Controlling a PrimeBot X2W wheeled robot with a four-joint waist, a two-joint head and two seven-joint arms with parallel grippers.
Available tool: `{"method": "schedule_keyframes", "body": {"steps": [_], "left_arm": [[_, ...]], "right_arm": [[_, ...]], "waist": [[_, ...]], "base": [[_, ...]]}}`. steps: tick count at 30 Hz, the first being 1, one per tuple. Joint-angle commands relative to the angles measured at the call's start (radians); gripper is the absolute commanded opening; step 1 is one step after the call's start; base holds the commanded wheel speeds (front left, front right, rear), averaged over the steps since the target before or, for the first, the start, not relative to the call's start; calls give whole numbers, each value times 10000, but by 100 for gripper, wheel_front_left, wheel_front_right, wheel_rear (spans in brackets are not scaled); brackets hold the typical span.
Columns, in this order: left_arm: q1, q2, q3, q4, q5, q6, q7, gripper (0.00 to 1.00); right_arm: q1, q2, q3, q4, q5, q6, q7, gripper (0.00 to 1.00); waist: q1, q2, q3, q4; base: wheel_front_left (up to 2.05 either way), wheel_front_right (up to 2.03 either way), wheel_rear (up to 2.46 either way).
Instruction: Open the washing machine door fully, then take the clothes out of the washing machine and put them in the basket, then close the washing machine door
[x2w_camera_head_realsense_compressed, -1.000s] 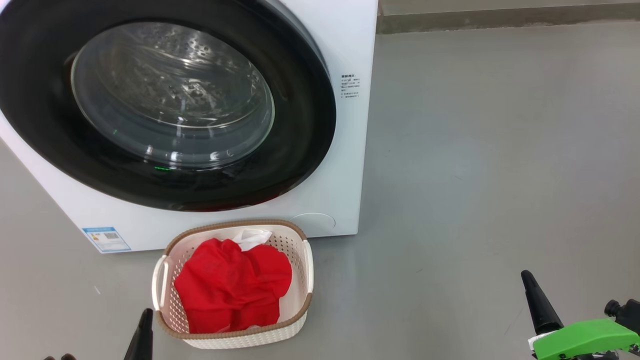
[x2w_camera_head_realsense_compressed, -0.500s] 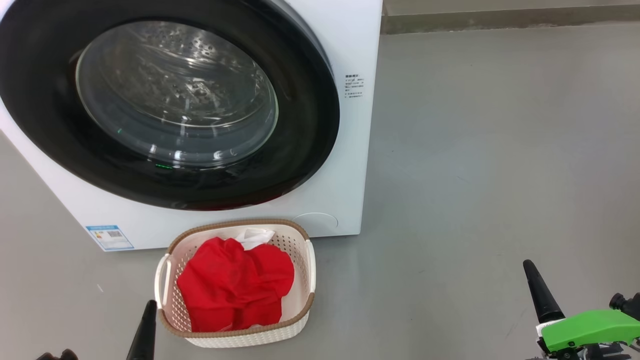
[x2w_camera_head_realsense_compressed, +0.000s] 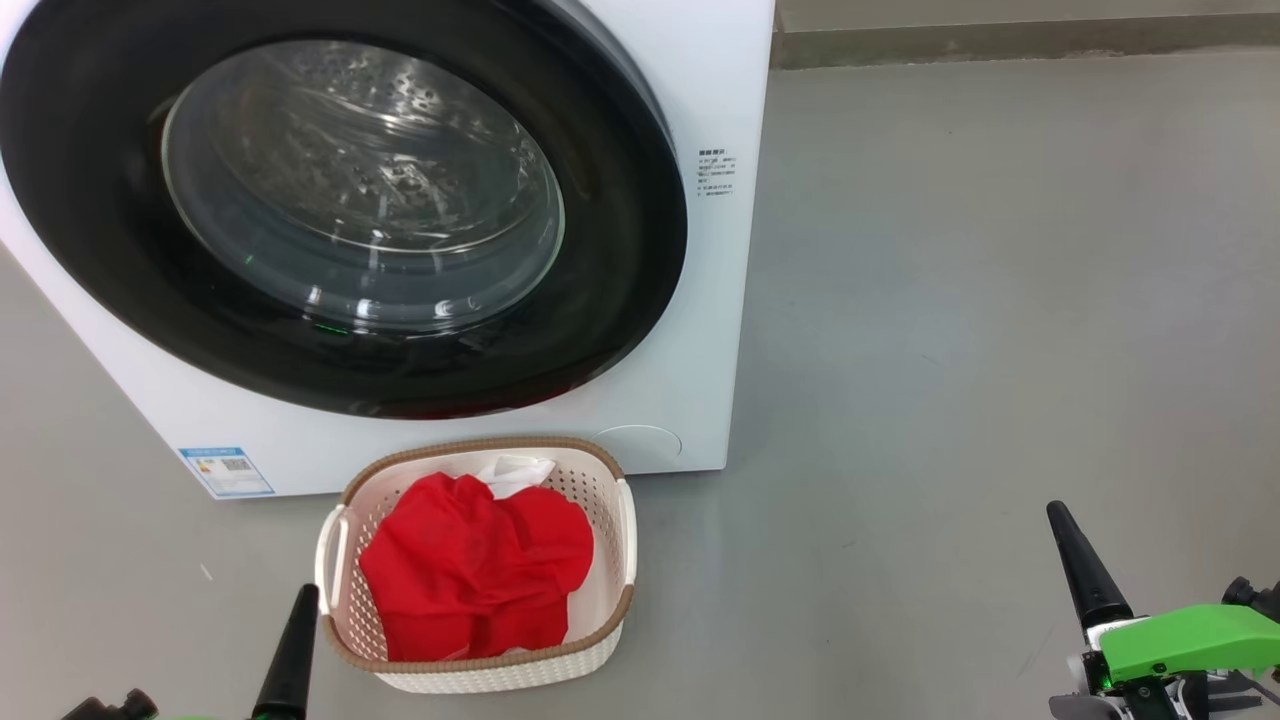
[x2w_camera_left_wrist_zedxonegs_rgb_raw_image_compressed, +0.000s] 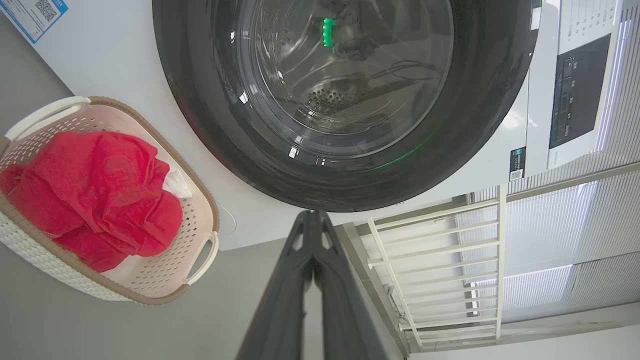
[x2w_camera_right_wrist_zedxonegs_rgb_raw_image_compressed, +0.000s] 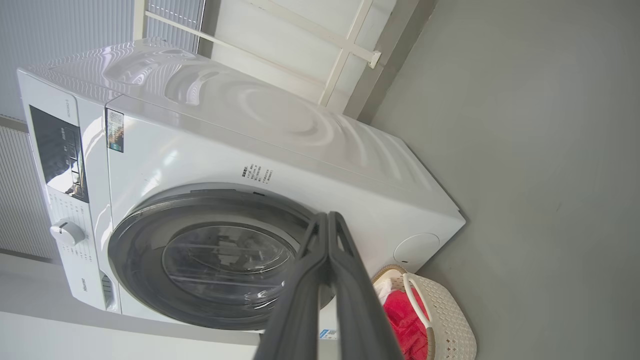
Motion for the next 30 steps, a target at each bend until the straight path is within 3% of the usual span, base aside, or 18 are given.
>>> {"method": "schedule_keyframes", "body": {"steps": [1,30], "left_arm": [[-423,99,293,-277,-324,-55,89,0],[-784,1,368,-350,-3132,-69,835,0]], "right_arm": [[-454,-100,83,-319,245,-1,79,0],[-767,144,-281,-591,2479,-9,852,0]], "waist": [[-1,-1,-1,9],[-1,-1,-11,171]], "base": [[0,0,0],[0,0,0]]}}
